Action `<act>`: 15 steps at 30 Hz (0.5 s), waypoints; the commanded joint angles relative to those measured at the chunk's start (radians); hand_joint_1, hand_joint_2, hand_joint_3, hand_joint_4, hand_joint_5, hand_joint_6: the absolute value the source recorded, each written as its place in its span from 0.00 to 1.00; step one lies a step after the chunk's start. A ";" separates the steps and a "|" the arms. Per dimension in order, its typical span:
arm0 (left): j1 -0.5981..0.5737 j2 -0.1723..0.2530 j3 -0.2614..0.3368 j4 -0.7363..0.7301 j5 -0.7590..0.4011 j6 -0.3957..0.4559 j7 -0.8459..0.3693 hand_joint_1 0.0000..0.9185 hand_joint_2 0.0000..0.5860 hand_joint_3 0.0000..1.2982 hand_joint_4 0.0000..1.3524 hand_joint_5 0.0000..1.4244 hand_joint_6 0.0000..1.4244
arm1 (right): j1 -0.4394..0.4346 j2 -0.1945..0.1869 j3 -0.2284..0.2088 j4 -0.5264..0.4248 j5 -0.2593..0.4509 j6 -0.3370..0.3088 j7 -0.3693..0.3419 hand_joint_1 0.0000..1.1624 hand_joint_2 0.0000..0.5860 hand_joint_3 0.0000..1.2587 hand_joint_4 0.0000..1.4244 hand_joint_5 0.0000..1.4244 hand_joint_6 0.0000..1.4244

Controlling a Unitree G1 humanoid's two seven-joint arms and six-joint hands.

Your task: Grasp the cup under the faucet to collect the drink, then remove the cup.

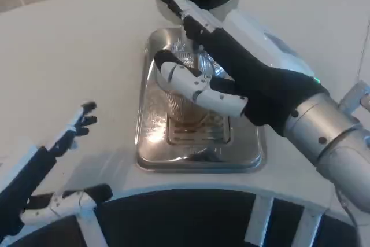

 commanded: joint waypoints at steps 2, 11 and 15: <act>0.020 -0.056 0.012 -0.096 -0.052 0.119 -0.047 0.12 0.06 0.00 0.00 0.11 0.18 | 0.007 -0.004 0.041 -0.034 0.025 -0.030 0.064 0.12 0.84 0.00 0.00 0.00 0.00; -0.013 -0.167 -0.013 -0.182 -0.028 0.225 -0.037 0.27 0.05 0.00 0.00 0.16 0.22 | 0.021 -0.012 0.042 -0.057 0.006 -0.015 0.071 0.15 0.84 0.00 0.00 0.00 0.00; -0.031 -0.207 -0.012 -0.182 -0.027 0.233 -0.027 0.35 0.06 0.00 0.00 0.19 0.25 | 0.025 -0.008 0.041 -0.060 -0.001 -0.009 0.076 0.16 0.87 0.00 0.00 0.00 0.00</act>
